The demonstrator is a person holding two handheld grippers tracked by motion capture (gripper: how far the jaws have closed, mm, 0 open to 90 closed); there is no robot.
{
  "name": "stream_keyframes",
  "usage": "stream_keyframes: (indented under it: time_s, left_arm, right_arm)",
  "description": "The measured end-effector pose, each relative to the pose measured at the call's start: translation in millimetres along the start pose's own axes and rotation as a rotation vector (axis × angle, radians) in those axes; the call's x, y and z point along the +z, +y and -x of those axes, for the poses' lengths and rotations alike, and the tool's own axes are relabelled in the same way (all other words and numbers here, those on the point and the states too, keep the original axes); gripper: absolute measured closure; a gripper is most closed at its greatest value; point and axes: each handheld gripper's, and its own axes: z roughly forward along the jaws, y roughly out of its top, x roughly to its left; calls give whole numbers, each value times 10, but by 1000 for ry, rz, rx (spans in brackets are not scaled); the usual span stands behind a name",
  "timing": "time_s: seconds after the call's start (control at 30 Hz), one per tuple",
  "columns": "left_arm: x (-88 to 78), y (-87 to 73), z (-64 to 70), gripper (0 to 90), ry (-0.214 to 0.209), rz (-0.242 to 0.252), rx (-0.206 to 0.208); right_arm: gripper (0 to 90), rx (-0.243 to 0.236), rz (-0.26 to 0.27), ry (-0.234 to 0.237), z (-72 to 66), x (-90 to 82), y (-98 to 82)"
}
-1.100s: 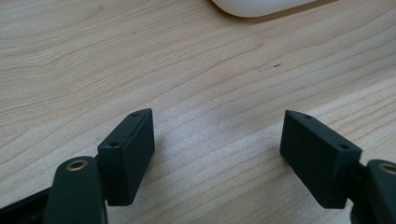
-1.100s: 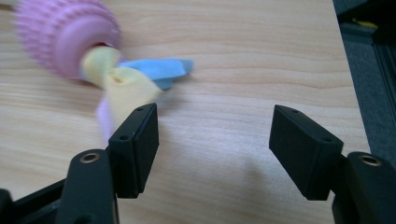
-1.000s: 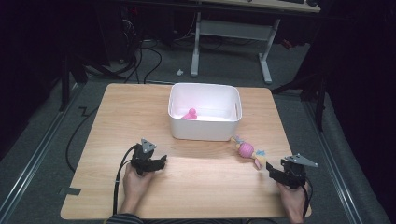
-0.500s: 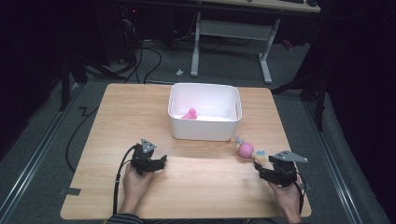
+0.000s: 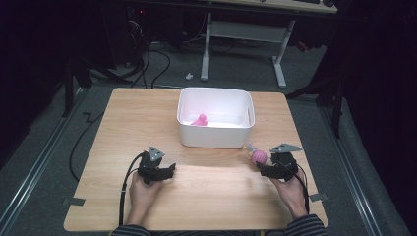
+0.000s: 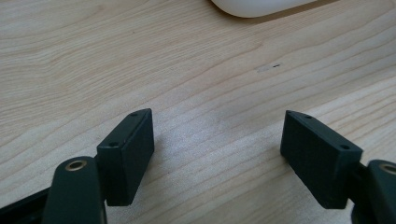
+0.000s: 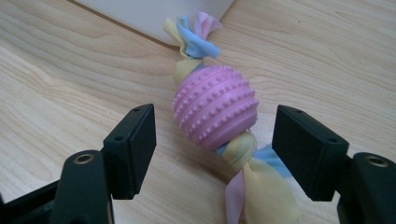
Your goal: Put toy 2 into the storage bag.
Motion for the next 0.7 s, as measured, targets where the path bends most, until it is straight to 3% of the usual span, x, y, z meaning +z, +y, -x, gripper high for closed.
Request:
stream_keyframes:
  time_s: [0.47, 0.7]
  left_arm:
    - [-1, 0, -1, 261, 0, -2, 3]
    - [-1, 0, -1, 260, -1, -3, 3]
  right_arm:
    - [264, -26, -81, -12, -22, 309, 136]
    - [328, -39, -85, -21, -24, 344, 135]
